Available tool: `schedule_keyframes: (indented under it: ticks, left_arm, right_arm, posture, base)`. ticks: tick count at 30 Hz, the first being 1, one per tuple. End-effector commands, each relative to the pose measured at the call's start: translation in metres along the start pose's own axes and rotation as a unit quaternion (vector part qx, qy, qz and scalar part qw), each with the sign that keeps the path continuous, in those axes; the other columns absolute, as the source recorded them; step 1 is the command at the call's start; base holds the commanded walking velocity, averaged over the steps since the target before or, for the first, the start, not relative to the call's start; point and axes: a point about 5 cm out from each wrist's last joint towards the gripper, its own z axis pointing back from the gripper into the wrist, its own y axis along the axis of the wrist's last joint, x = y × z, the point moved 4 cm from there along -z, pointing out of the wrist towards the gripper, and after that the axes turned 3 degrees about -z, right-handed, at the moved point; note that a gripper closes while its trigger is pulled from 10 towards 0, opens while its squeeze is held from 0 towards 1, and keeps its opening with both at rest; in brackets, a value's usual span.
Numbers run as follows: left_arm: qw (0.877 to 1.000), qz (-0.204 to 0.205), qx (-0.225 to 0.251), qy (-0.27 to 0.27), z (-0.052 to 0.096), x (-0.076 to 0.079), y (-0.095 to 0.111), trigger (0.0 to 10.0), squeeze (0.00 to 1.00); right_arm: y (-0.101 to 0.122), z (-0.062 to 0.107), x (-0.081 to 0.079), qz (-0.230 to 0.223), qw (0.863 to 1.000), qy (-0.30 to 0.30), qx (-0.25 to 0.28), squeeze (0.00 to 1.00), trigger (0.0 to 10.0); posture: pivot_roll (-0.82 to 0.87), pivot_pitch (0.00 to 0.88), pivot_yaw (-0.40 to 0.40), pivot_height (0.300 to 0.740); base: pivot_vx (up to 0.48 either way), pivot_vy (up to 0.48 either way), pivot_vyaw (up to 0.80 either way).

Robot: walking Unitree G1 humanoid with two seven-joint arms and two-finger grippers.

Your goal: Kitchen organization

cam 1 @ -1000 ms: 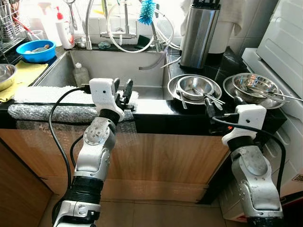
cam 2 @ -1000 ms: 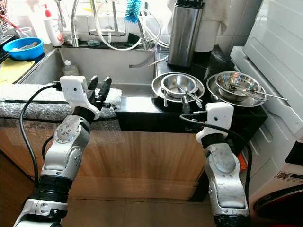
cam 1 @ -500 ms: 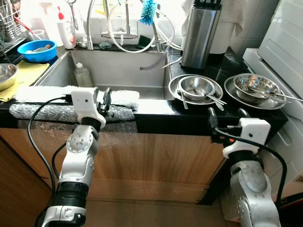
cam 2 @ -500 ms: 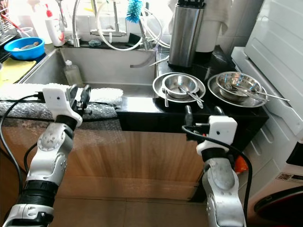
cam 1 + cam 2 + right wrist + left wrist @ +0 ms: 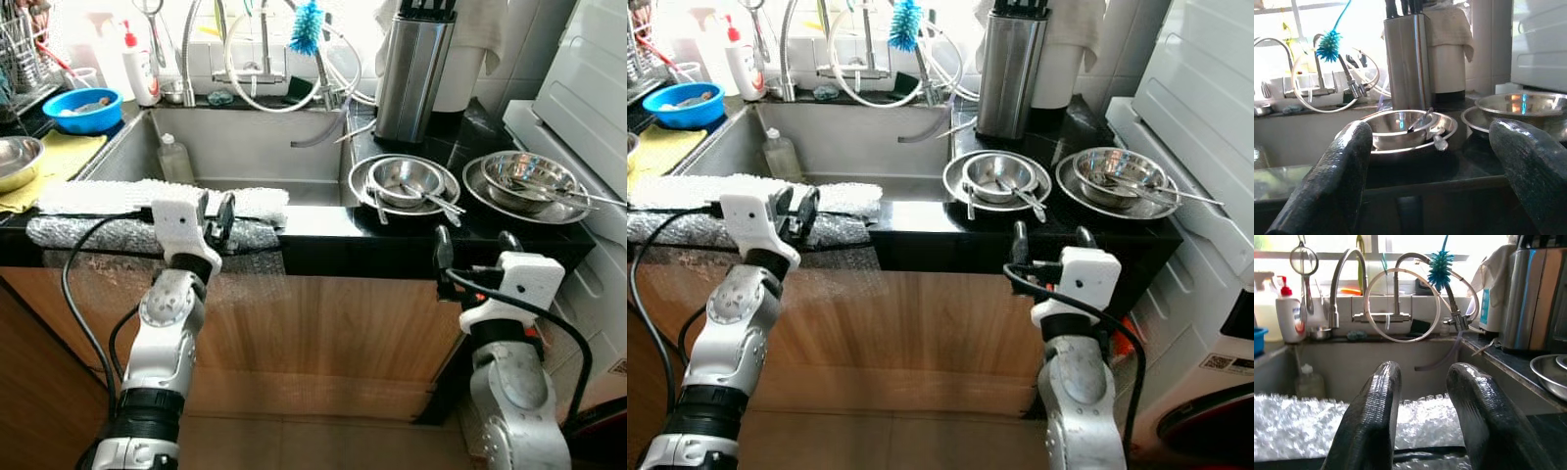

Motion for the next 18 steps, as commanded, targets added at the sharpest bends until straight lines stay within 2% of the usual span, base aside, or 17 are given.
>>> schedule_keyframes:
  ticks: [1, 3, 11, 18]
  left_arm:
    - [1.000, -0.005, -0.007, -0.001, -0.002, -0.004, -0.001, 10.0, 0.00]
    - [1.000, -0.006, -0.011, 0.001, -0.001, -0.007, -0.003, 10.0, 0.00]
    - [1.000, -0.006, -0.013, -0.011, -0.008, -0.002, -0.004, 10.0, 0.00]
    - [1.000, 0.005, -0.015, -0.024, -0.014, 0.006, -0.005, 10.0, 0.00]
  right_arm:
    - [-0.005, -0.001, -0.005, 0.001, 1.000, 0.002, -0.004, 0.00, 10.0]
    - [-0.007, -0.002, -0.005, -0.002, 1.000, 0.000, -0.006, 0.00, 10.0]
    - [0.002, -0.012, 0.005, 0.005, 1.000, -0.013, 0.008, 0.00, 10.0]
    - [-0.002, -0.009, 0.010, 0.003, 0.999, -0.031, 0.008, 0.00, 10.0]
  posture:
    - [-0.13, 0.000, 0.054, 0.740]
    - [-0.14, 0.000, 0.059, 0.740]
    - [-0.17, 0.000, 0.069, 0.740]
    - [-0.19, 0.000, 0.094, 0.740]
  base:
    - [0.000, 0.000, 0.00]
    - [0.000, 0.000, 0.00]
    - [0.000, 0.000, 0.00]
    - [0.000, 0.000, 0.00]
